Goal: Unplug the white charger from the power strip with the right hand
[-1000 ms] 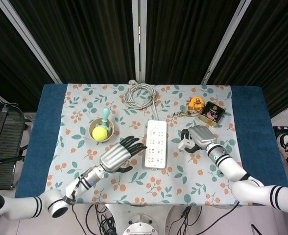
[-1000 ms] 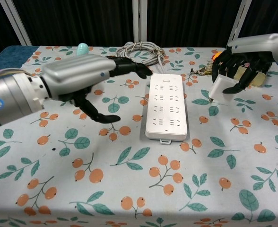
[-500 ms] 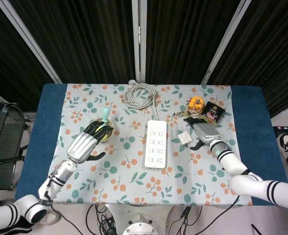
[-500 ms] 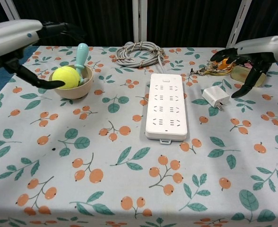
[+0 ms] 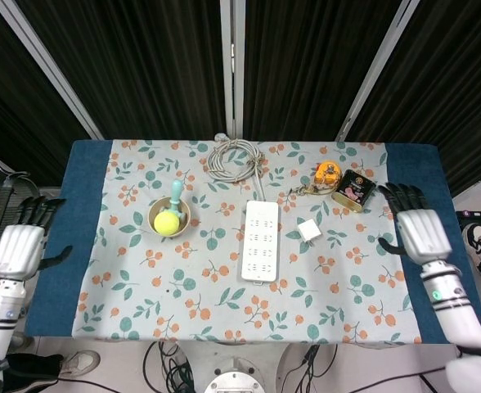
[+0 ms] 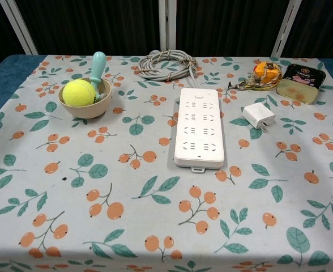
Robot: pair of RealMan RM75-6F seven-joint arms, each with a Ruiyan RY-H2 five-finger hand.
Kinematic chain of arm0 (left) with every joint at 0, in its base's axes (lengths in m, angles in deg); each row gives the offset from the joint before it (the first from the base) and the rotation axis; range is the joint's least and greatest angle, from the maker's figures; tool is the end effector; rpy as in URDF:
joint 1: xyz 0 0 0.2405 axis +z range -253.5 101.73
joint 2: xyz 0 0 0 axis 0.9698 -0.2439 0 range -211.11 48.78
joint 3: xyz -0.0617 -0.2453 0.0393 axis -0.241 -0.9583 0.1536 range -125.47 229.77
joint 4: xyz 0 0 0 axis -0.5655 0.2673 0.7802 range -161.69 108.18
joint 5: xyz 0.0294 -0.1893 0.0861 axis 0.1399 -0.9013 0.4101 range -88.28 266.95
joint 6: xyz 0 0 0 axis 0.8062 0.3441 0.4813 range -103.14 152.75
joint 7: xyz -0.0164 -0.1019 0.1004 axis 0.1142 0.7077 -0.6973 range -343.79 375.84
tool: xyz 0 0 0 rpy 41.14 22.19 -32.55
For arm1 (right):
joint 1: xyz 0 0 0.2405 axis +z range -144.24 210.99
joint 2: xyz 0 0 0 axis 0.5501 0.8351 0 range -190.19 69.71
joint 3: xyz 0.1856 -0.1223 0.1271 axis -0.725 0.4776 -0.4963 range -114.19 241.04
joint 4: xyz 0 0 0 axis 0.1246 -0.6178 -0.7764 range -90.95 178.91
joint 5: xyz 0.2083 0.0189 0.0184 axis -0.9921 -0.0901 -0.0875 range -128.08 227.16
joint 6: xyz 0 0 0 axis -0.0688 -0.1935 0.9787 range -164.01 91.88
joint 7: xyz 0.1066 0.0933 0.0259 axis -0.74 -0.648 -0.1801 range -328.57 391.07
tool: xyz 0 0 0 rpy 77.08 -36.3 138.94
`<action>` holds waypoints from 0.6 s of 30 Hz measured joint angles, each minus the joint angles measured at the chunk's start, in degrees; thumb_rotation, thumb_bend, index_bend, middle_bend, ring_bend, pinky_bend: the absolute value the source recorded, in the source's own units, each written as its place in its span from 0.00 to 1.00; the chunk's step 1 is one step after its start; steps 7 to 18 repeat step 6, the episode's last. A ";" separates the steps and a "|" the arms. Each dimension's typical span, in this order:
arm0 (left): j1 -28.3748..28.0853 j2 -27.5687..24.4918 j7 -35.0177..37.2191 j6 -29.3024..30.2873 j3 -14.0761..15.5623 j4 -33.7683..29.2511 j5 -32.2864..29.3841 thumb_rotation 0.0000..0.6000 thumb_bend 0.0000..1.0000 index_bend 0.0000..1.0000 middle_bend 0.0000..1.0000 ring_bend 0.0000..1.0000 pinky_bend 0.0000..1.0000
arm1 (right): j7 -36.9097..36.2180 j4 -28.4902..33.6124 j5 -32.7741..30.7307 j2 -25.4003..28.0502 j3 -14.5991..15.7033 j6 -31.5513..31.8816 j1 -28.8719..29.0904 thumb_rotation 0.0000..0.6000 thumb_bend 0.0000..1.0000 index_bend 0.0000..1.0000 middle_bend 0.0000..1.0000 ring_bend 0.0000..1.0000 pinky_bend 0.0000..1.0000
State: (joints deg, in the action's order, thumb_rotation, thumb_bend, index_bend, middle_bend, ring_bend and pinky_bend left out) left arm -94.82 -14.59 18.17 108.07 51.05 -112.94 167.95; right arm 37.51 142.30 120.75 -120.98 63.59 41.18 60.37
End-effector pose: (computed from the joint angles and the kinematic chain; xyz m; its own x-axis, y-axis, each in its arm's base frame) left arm -0.2962 0.2543 0.1559 0.4088 -0.0466 0.9114 0.9062 -0.0974 -0.4114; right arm -0.2538 -0.2777 0.1556 0.4471 -0.0479 0.8932 -0.8904 -0.1196 0.4392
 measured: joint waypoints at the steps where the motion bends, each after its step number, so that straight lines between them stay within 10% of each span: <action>1: 1.50 -0.43 0.37 0.71 0.28 -0.07 -0.71 1.00 0.21 0.11 0.12 0.06 0.06 | -1.09 -0.26 2.03 0.47 0.82 3.18 -2.88 1.00 0.14 0.00 0.05 0.00 0.00; 6: 6.85 -1.02 1.54 3.53 2.03 -0.81 -1.67 1.00 0.21 0.11 0.12 0.06 0.05 | -6.20 -2.76 8.13 0.90 3.69 13.21 -12.40 1.00 0.14 0.00 0.05 0.00 0.00; 18: 6.85 -1.02 1.54 3.53 2.03 -0.81 -1.67 1.00 0.21 0.11 0.12 0.06 0.05 | -6.20 -2.76 8.13 0.90 3.69 13.21 -12.40 1.00 0.14 0.00 0.05 0.00 0.00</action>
